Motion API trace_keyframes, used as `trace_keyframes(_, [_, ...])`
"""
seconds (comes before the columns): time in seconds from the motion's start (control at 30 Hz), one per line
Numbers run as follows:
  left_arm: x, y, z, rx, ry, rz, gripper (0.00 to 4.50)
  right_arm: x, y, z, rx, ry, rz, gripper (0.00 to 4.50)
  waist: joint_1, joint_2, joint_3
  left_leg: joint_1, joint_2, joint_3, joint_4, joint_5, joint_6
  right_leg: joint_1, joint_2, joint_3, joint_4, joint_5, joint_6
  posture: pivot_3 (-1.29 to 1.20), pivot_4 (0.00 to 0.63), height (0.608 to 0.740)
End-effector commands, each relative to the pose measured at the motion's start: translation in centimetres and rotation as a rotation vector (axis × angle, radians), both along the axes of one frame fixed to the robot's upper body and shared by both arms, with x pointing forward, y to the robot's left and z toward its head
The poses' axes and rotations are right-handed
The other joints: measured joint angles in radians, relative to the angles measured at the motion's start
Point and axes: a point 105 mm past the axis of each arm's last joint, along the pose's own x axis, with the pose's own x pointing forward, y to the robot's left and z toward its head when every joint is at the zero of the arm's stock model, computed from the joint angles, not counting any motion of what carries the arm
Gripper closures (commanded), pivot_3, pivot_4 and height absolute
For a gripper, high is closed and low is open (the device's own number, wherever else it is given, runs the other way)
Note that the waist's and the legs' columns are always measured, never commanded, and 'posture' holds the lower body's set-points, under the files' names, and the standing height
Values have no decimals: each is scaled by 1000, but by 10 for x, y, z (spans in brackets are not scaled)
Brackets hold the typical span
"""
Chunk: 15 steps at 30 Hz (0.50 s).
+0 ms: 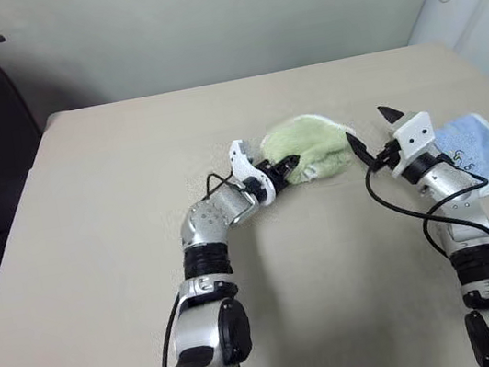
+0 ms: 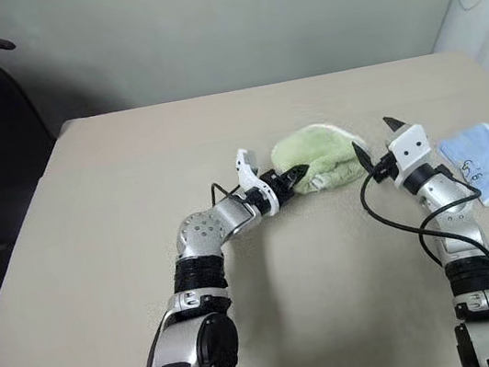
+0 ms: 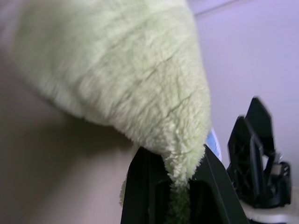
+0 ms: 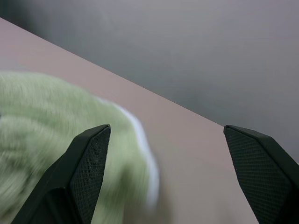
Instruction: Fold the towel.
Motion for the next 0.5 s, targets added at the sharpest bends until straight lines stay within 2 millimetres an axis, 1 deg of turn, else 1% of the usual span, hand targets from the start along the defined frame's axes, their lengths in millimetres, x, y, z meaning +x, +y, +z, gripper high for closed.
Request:
trace_keyframes(0.03, [30,112,87,-82,-266,432,4474,-5,-13,21,25,-85,-46,405,-1,0,0,0,0,0,0,0,0,0,0,0,0,0,0,0,0,740])
trace_keyframes(0.13, [30,180,94,-30,-284,663,4474,-5,-12,19,27,-82,-46,405,-2,0,0,0,0,0,0,0,0,0,0,0,0,0,0,0,0,740])
trace_keyframes(0.17, [26,204,94,-7,-293,739,4474,-5,-12,19,28,-80,-45,405,-2,0,0,0,0,0,0,0,0,0,0,0,0,0,0,0,0,740])
trace_keyframes(0.23, [13,246,95,36,-308,865,4474,-4,-11,18,29,-76,-40,405,-2,0,0,0,0,0,0,0,0,0,0,0,0,0,0,0,0,740])
trace_keyframes(0.3, [-2,280,93,87,-325,962,4474,-3,-10,16,29,-70,-34,405,-2,0,0,0,0,0,0,0,0,0,0,0,0,0,0,0,0,740])
trace_keyframes(0.33, [-9,294,92,99,-321,999,4474,-2,-10,16,30,-66,-30,405,-2,0,0,0,0,0,0,0,0,0,0,0,0,0,0,0,0,740])
trace_keyframes(0.4, [-20,316,88,112,-310,1056,4474,0,-7,14,29,-58,-19,405,-2,0,0,0,0,0,0,0,0,0,0,0,0,0,0,0,0,740])
trace_keyframes(0.43, [-24,323,87,118,-306,1073,4474,1,-5,14,28,-55,-10,405,-2,0,0,0,0,0,0,0,0,0,0,0,0,0,0,0,0,740])
trace_keyframes(0.5, [-29,328,85,127,-306,1089,4474,3,-1,13,28,-52,2,405,-2,0,0,0,0,0,0,0,0,0,0,0,0,0,0,0,0,740])
